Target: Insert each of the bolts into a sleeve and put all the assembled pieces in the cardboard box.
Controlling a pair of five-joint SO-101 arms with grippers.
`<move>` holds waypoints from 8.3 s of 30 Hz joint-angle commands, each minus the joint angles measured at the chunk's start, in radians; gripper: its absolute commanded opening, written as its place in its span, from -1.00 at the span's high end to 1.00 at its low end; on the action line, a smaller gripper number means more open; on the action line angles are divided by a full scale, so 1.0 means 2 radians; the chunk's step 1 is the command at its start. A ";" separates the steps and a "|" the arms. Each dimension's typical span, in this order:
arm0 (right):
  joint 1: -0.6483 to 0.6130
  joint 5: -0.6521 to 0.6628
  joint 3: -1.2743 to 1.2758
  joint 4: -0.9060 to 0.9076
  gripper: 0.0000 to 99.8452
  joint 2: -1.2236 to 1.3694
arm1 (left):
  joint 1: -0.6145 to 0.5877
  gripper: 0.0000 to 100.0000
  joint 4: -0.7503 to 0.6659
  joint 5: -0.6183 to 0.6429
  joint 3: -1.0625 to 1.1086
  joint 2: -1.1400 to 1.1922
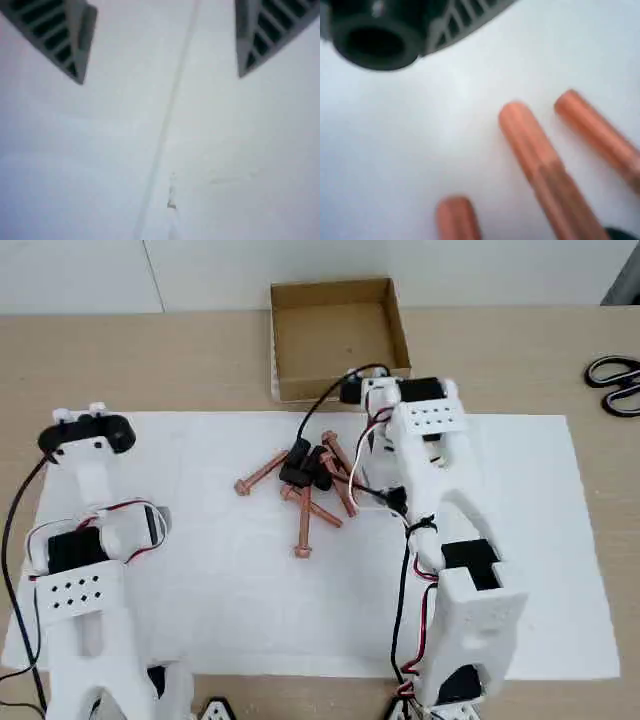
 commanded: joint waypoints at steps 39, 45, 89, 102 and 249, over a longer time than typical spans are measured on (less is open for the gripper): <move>0.106 0.017 -0.050 0.034 0.99 -0.106 | 0.189 0.62 0.184 -0.007 -0.367 0.331; 0.137 0.010 -0.047 0.034 0.99 -0.106 | 0.292 0.62 0.120 0.005 -0.392 0.339; 0.191 0.030 -0.047 0.016 0.99 -0.105 | 0.382 0.62 0.194 0.299 -0.744 0.730; 0.191 0.028 -0.047 0.016 0.99 -0.103 | 0.382 0.63 0.192 0.309 -0.744 0.733; 0.145 0.028 -0.047 0.027 0.99 -0.105 | 0.089 0.99 0.021 -0.131 -0.267 0.472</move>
